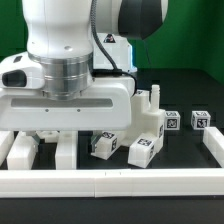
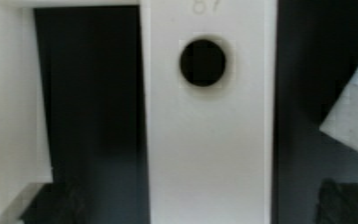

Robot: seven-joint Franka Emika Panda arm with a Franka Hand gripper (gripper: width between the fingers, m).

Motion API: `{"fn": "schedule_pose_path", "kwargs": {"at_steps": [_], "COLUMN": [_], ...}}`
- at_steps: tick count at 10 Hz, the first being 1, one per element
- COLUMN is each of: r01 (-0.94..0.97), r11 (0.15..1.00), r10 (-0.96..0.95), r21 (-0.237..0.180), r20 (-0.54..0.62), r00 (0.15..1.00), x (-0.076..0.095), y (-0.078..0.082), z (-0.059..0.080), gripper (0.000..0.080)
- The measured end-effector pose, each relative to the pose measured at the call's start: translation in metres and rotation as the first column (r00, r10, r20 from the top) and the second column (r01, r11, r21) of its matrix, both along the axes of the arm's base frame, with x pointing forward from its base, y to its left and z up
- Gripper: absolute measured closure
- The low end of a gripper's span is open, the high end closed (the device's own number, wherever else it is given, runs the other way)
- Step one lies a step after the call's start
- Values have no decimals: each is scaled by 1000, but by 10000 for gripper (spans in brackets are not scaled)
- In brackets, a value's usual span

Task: Assemble chair

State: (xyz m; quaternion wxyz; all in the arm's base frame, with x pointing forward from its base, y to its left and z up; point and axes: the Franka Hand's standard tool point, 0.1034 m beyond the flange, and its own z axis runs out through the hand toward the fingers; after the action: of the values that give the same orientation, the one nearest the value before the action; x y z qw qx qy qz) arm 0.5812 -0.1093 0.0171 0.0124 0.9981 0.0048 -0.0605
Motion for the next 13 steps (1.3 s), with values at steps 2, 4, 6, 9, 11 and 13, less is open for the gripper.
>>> {"fn": "schedule_pose_path", "kwargs": {"at_steps": [2, 4, 6, 9, 11, 13], "r01": [-2, -4, -5, -5, -6, -4], "r11": [1000, 1000, 1000, 1000, 1000, 1000], "r10": [2, 4, 5, 5, 6, 4], "r21": [-2, -3, -6, -6, -6, -6], "r20": [-6, -12, -6, -10, -10, -9], "r00": [1000, 1000, 1000, 1000, 1000, 1000], "x": [0, -1, -1, -3, -3, -3], "y": [0, 0, 0, 1, 1, -1], "z": [-6, -10, -11, -13, -13, -12], "gripper": [150, 150, 150, 273, 412, 515]}}
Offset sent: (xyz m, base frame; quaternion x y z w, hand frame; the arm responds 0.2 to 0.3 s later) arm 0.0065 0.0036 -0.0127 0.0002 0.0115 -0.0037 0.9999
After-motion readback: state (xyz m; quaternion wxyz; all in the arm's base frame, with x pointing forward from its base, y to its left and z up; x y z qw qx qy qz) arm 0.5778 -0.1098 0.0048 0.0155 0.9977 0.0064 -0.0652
